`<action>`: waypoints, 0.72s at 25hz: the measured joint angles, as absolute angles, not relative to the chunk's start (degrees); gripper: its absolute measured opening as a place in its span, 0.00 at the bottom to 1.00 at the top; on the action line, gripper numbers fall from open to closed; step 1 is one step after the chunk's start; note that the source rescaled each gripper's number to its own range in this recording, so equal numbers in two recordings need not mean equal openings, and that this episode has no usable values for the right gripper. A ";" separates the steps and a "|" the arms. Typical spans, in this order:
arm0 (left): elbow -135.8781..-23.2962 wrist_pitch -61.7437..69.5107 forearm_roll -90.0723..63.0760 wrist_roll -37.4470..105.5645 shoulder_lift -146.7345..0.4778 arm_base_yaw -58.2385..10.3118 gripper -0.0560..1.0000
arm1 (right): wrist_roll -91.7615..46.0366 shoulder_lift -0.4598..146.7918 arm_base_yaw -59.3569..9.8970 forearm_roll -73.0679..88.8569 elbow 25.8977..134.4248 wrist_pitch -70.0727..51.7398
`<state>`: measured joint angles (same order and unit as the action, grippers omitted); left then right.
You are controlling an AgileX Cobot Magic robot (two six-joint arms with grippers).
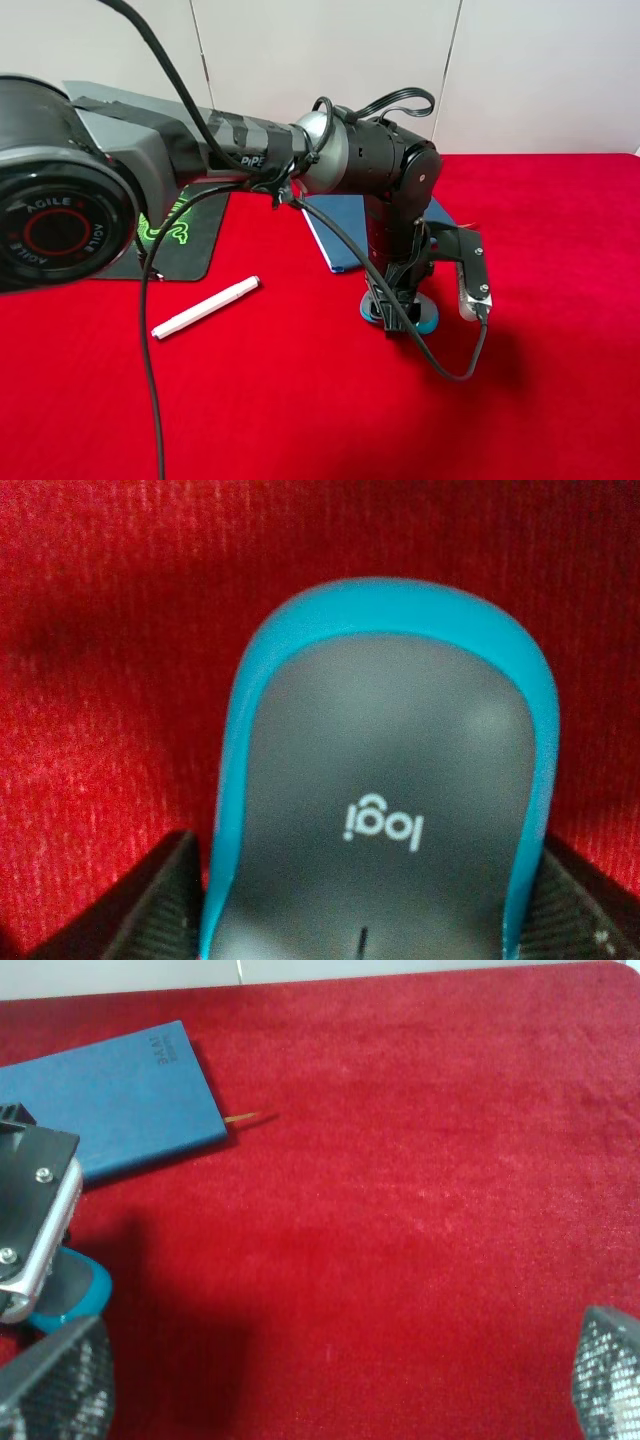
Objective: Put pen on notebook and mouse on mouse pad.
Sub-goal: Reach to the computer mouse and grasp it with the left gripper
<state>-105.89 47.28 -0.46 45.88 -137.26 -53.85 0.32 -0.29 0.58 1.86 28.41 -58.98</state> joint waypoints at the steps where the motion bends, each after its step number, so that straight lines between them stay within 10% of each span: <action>1: -105.89 47.28 0.00 45.88 -137.26 -53.85 0.55 | 0.32 -0.29 0.58 1.86 28.41 -58.98; 18: -106.09 51.60 1.90 43.81 -133.37 -54.03 0.55 | 0.32 -0.29 0.58 1.86 28.41 -58.98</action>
<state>-106.09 51.60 1.90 43.81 -133.37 -54.03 0.32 -0.29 0.58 1.86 28.41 -58.98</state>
